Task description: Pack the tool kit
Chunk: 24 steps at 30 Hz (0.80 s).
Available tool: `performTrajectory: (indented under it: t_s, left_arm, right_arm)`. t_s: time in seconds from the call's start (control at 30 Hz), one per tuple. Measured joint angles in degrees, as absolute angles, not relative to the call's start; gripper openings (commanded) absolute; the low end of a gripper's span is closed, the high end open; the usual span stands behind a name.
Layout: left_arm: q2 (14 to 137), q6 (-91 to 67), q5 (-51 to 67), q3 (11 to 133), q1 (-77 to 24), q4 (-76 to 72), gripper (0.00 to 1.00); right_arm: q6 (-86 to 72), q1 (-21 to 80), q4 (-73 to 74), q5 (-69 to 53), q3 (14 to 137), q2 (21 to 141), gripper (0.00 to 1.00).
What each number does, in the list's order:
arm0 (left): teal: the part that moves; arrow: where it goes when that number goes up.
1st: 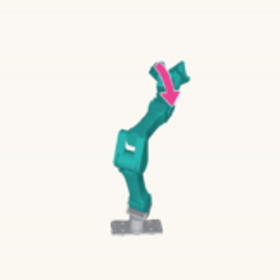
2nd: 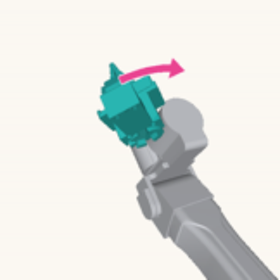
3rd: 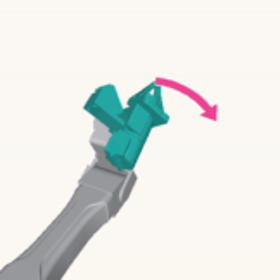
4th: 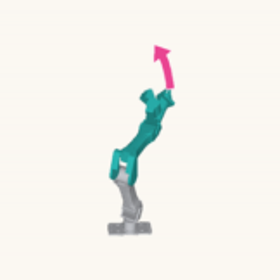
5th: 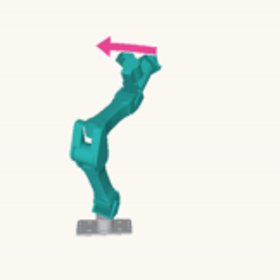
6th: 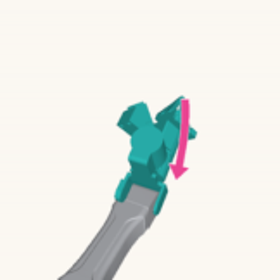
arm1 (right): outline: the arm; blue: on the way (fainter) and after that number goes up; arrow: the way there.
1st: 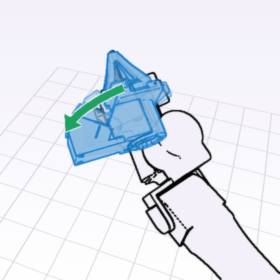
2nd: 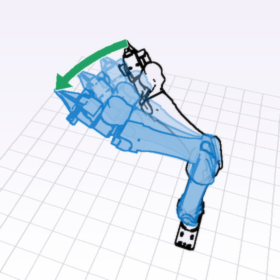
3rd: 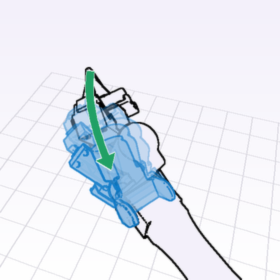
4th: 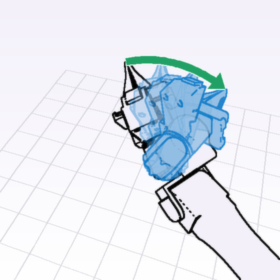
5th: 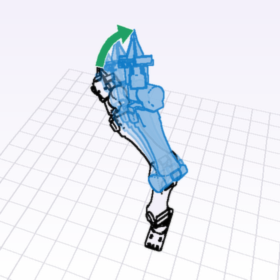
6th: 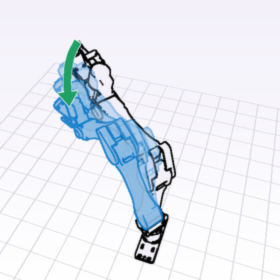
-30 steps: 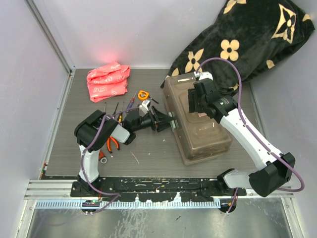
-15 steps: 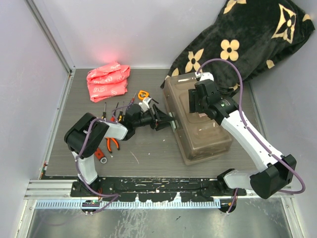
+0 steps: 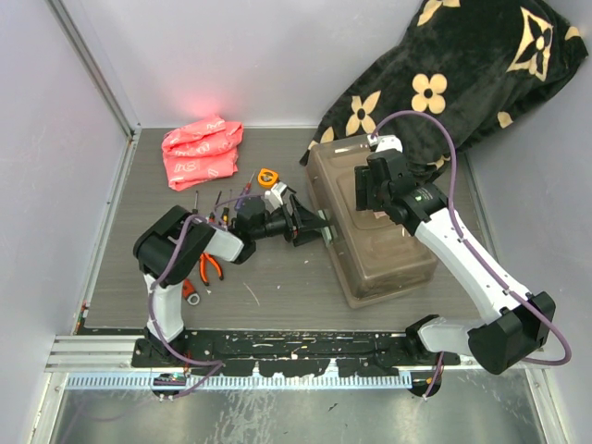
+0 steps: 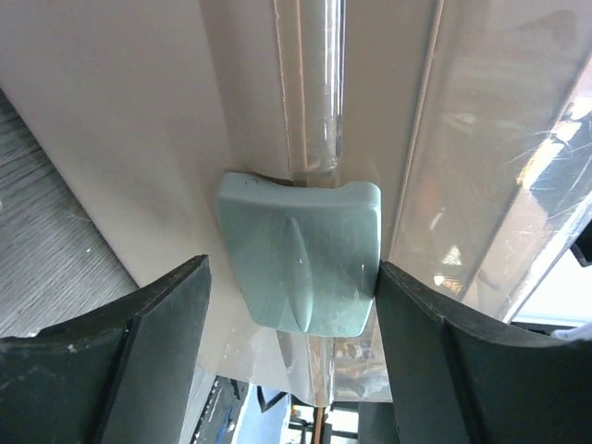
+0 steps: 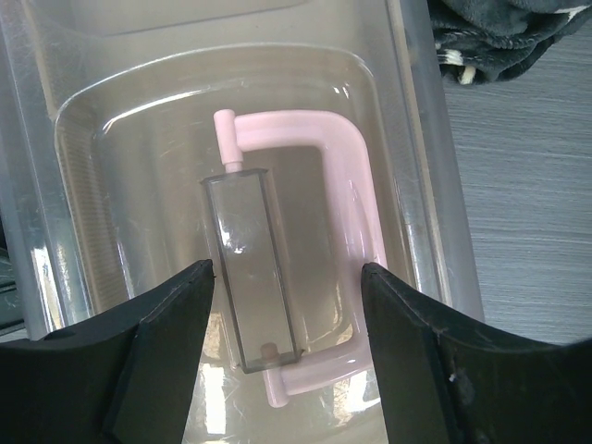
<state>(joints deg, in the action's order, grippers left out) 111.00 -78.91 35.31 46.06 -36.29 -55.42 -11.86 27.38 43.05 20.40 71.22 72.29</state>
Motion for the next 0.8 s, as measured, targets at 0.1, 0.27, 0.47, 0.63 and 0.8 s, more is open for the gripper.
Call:
performTrajectory:
  t_s: [0.1,0.27,0.47,0.63,0.8]
  left_arm:
    - [114.21,-80.88,36.03,46.06,-36.32,-62.39,0.72]
    - [117.93,-84.34,36.01,46.06,-36.51,-70.76,0.7]
    - [118.96,-86.59,35.16,46.04,-36.73,-74.81,0.75]
    - [118.96,-87.61,34.94,45.93,-36.82,-75.35,0.73]
    - [118.91,-88.16,33.76,44.38,-37.82,-76.58,0.67]
  right_arm:
    - [-11.68,27.14,42.72,20.51,70.91,72.12,0.7]
    - [-11.64,26.94,42.48,20.51,70.74,72.1,0.7]
    - [-11.55,26.87,42.46,20.49,70.76,72.55,0.7]
    - [-11.44,26.87,42.22,20.49,70.81,72.79,0.7]
    - [-11.31,26.87,42.02,20.47,70.7,72.77,0.7]
